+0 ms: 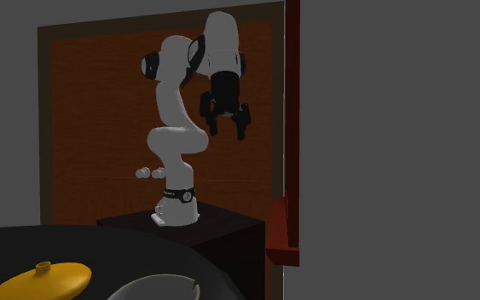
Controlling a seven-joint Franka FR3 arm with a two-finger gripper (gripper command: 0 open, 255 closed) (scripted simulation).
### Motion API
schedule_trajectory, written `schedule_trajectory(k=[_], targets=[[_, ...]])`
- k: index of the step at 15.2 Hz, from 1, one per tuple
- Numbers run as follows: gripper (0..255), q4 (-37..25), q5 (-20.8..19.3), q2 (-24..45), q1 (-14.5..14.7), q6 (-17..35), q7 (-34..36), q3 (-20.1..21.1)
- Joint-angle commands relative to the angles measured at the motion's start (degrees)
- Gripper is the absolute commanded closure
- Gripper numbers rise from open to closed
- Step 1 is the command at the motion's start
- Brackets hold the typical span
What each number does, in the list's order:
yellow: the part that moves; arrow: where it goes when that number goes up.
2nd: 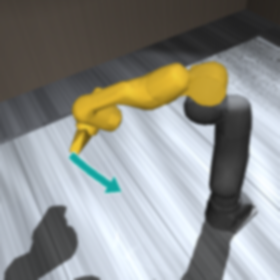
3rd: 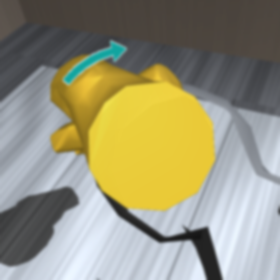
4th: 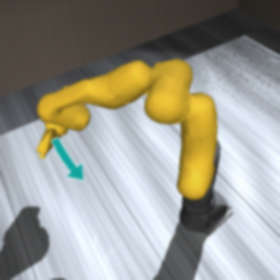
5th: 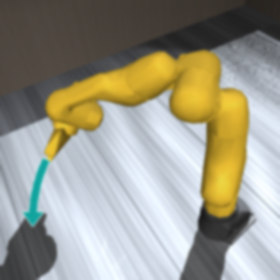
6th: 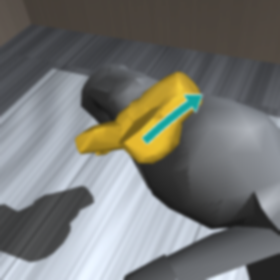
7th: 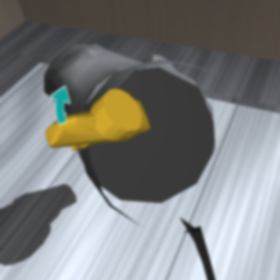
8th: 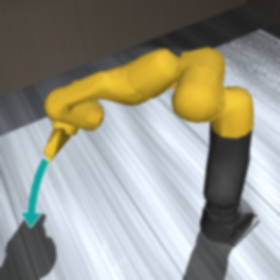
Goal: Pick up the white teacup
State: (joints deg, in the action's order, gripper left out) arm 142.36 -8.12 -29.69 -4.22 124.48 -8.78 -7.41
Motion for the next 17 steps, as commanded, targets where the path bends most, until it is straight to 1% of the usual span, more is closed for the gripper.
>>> schedule_trajectory(k=[1, 5, 9, 13, 17], targets=[[0, 0.61, -1.21, 2.83, -0.53, 3.49, -1.64, -1.11], [0, -0.50, -3.12, 10.27, -1.48, 9.94, -5.00, -3.50], [0, -2.90, -4.29, 18.38, -2.34, 15.91, -8.42, -5.69], [0, -6.53, -4.45, 26.93, -3.20, 21.19, -12.08, -7.53], [0, -11.32, -3.57, 35.69, -4.43, 25.58, -16.04, -8.66]])
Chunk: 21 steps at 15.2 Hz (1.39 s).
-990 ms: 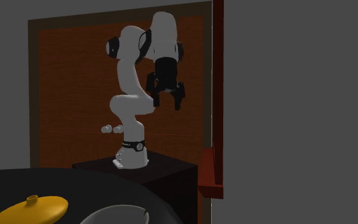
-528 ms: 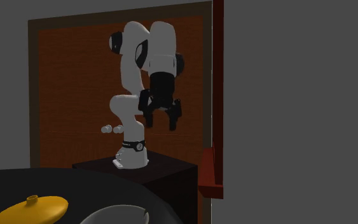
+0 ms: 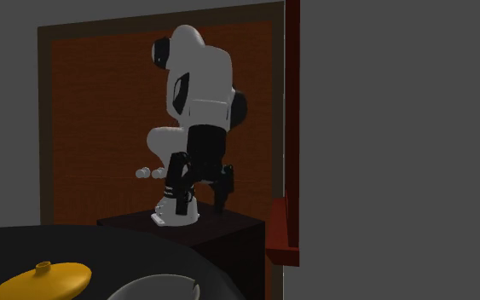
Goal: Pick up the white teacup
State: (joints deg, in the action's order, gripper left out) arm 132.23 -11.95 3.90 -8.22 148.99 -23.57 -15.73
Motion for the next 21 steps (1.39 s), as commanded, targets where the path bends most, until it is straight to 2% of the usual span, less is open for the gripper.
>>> schedule_trajectory(k=[1, 7, 17, 18, 21], targets=[[0, -2.57, 0.58, 4.30, -0.85, 2.01, -2.26, -0.46], [0, -12.33, 2.45, 17.33, -4.21, 6.09, -7.83, -0.11], [0, -12.29, 2.85, 21.99, -4.73, 10.71, -7.28, 0.36], [255, -12.25, 2.84, 21.96, -4.73, 10.72, -7.29, 0.35], [255, -12.25, 2.84, 21.98, -4.72, 10.73, -7.27, 0.35]])
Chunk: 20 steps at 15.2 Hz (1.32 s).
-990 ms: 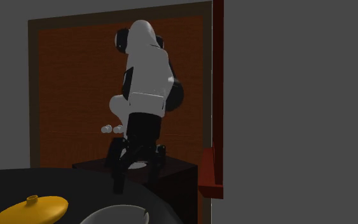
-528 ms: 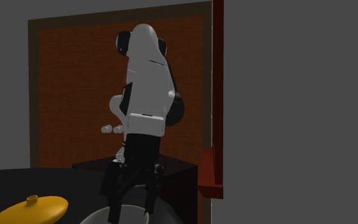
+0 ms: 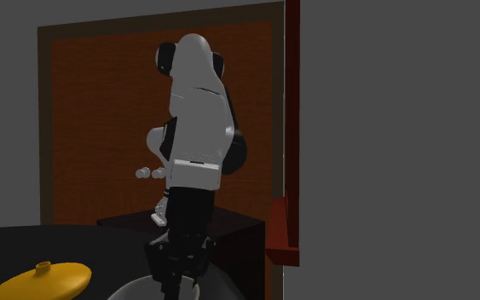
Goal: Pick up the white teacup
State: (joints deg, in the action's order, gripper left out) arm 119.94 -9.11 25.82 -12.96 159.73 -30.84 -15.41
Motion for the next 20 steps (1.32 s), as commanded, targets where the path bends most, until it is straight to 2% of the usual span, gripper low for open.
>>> schedule_trajectory(k=[1, 6, 20], targets=[[255, 0.04, 0.00, 0.05, 0.02, -0.02, 0.01, 0.03], [255, 0.00, 0.01, 0.07, 0.00, -0.03, -0.01, 0.04], [255, -0.64, -0.77, -8.22, 0.82, -8.79, -0.97, -0.63]])
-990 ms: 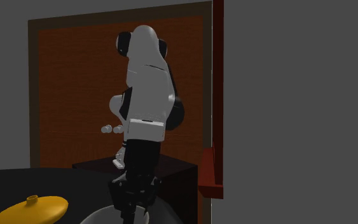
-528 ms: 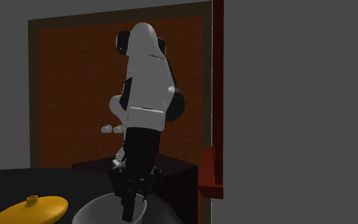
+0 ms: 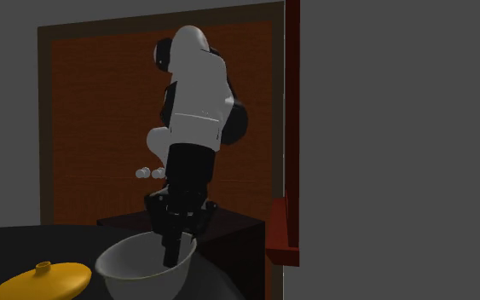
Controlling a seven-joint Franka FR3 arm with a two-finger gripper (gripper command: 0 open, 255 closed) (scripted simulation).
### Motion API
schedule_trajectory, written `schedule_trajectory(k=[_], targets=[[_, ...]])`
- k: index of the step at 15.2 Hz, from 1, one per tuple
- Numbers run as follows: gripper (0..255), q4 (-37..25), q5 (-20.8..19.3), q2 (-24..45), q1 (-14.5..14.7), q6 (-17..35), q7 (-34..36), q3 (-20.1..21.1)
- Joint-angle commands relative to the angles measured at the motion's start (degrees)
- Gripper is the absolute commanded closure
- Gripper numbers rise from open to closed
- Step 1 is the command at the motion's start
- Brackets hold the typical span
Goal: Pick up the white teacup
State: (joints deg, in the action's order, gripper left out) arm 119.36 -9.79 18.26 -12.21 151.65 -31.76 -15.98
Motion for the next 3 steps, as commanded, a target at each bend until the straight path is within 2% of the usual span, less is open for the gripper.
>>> schedule_trajectory(k=[1, 3], targets=[[255, -0.20, -0.13, -1.19, 0.13, -1.36, -0.11, -0.08], [255, -0.22, -0.14, -1.27, 0.13, -1.46, -0.12, -0.09]])
